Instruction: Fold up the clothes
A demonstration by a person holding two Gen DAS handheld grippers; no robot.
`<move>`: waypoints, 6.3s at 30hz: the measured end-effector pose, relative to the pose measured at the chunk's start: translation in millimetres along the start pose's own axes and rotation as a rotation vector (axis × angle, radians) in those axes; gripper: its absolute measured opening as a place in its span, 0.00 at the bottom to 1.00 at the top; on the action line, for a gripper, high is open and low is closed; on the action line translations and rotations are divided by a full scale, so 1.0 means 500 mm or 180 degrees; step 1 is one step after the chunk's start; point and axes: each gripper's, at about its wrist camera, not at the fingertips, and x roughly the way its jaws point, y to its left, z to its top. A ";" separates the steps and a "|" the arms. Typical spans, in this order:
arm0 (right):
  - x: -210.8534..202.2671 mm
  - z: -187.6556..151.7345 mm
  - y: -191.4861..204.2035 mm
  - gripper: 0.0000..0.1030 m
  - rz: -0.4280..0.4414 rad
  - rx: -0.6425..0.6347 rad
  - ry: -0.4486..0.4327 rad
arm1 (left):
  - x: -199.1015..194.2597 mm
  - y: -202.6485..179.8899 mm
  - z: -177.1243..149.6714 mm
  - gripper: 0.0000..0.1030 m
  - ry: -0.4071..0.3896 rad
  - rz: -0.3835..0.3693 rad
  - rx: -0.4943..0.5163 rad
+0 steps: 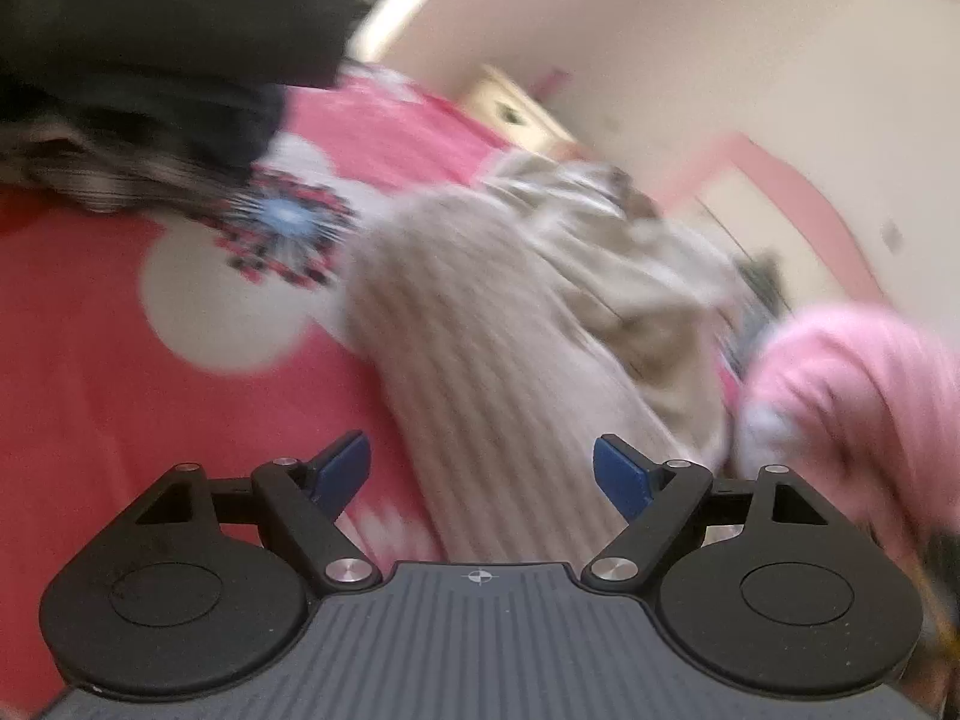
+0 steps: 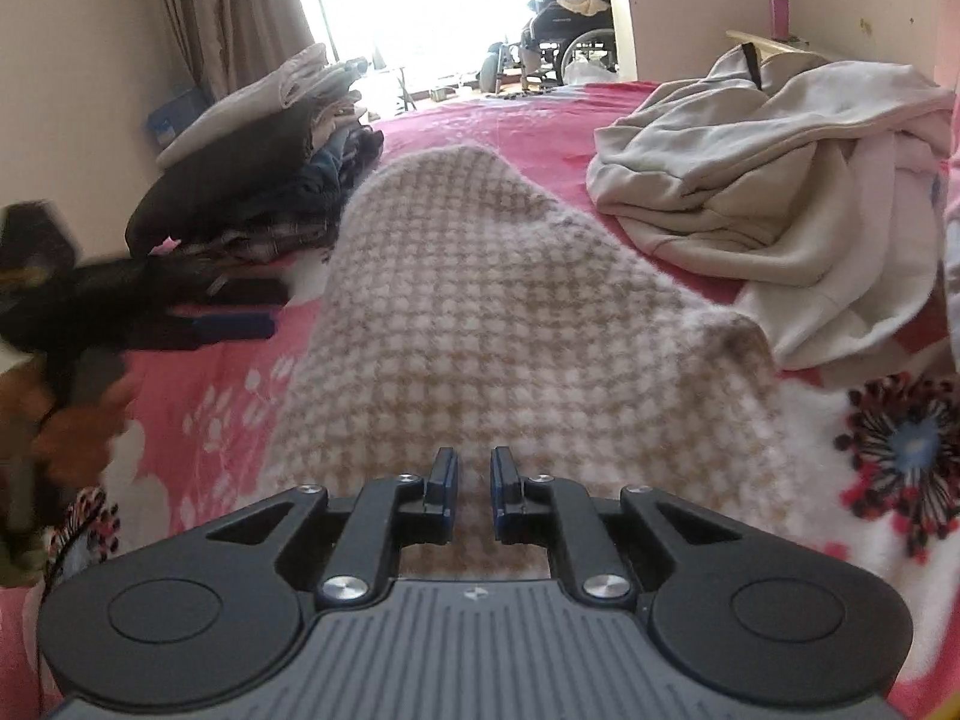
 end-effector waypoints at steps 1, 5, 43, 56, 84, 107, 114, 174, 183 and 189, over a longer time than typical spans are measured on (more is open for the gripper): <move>0.004 0.004 0.002 0.11 0.0008 -0.0009 -0.0007 | 0.014 0.009 0.016 0.81 -0.0011 0.0015 -0.0072; 0.022 0.016 0.008 0.12 0.0034 0.0004 -0.0030 | 0.071 0.027 0.060 0.84 0.0013 -0.0013 -0.0151; 0.028 -0.071 0.212 0.13 -0.0008 -0.0743 0.0441 | 0.008 -0.174 0.067 0.57 -0.0685 -0.0447 0.0830; -0.018 -0.034 0.033 0.15 0.0359 0.0293 0.0156 | -0.051 -0.190 0.037 0.57 -0.0869 -0.0682 0.1091; -0.175 -0.062 -0.129 0.07 -0.0434 0.1397 -0.0552 | -0.162 -0.303 -0.055 0.57 -0.0815 -0.1072 0.1888; -0.552 -0.231 -0.087 0.15 -0.0547 0.1722 -0.0836 | -0.217 -0.384 -0.572 0.61 -0.0284 -0.0716 0.5826; -0.516 -0.182 -0.069 0.40 -0.0228 0.1786 -0.0955 | -0.231 -0.373 -0.595 0.66 -0.0348 -0.0641 0.5832; -0.385 -0.354 -0.147 0.74 0.0587 0.3166 0.0206 | -0.252 -0.364 -0.487 0.65 0.0289 -0.0533 0.2783; -0.344 -0.359 -0.141 0.91 0.1109 0.3213 0.0305 | -0.246 -0.347 -0.477 0.66 0.0359 -0.0636 0.2614; -0.304 -0.332 -0.110 0.97 0.1132 0.2975 0.0474 | -0.245 -0.345 -0.477 0.66 0.0344 -0.0642 0.2577</move>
